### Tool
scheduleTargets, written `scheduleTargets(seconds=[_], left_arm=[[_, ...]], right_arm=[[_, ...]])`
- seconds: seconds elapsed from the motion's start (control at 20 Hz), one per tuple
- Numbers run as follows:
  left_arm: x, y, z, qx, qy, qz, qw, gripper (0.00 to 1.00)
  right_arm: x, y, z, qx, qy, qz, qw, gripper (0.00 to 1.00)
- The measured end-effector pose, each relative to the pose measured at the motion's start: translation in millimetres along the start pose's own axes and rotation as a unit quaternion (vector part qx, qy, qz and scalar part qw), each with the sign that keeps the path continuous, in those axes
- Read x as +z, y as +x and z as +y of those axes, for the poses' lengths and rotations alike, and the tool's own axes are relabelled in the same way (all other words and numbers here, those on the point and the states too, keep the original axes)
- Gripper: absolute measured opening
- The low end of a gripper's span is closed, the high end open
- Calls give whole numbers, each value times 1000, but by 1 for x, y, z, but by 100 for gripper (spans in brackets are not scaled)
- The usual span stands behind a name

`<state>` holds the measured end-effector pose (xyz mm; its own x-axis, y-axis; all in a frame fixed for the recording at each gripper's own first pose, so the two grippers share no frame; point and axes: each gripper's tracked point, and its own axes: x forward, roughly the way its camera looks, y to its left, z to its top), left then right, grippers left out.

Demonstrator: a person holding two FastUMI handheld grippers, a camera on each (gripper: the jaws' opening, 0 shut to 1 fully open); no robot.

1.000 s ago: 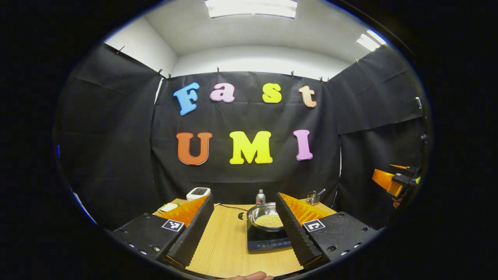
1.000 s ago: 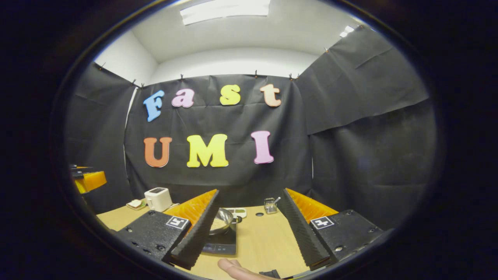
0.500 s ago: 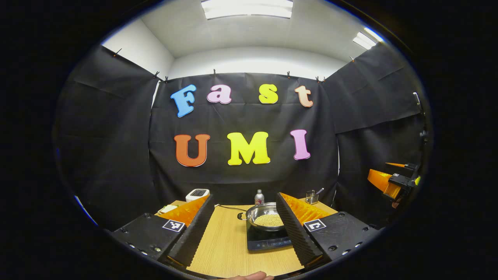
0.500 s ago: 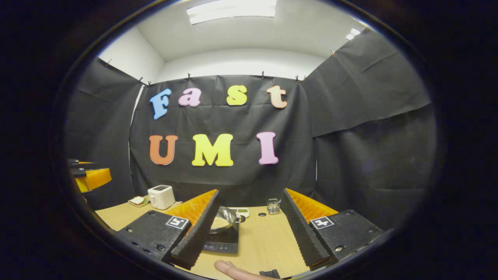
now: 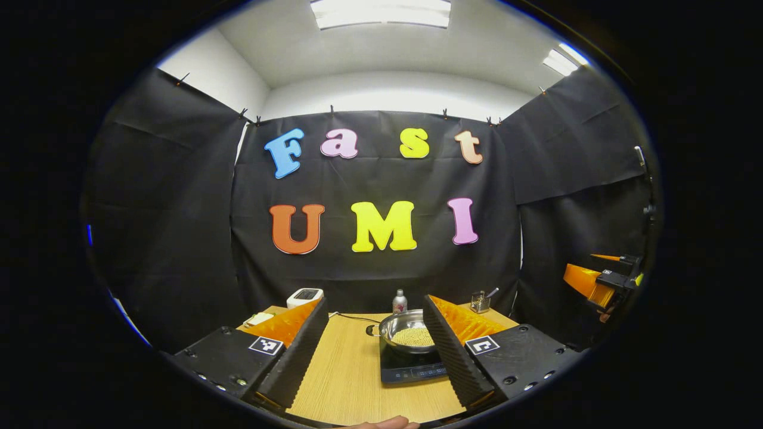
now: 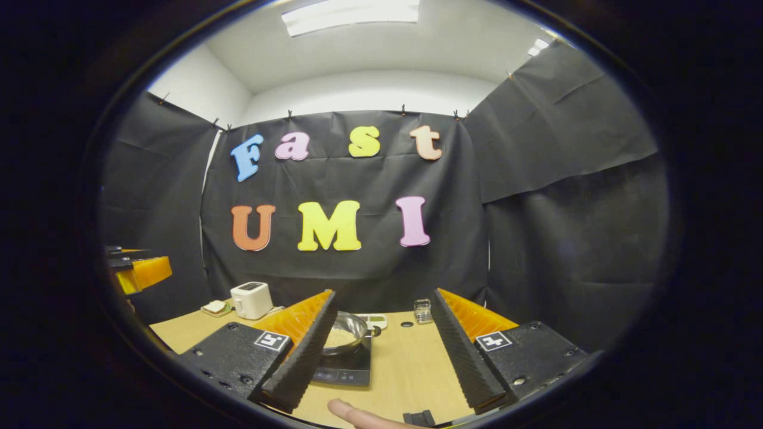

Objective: First push the handle of the pot to place it horizontally, then grasp the pot with both hands and set it on the induction cooktop.

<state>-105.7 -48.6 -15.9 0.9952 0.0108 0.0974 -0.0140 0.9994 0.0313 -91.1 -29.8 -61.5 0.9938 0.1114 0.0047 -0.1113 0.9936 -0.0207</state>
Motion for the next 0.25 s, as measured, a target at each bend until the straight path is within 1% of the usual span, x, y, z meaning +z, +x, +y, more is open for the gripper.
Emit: scheduleTargets(seconds=[0.25], left_arm=[[-2, -1, 0, 0, 4, -1, 1000, 95]], right_arm=[[2, -5, 4, 6, -5, -8, 1000, 99]])
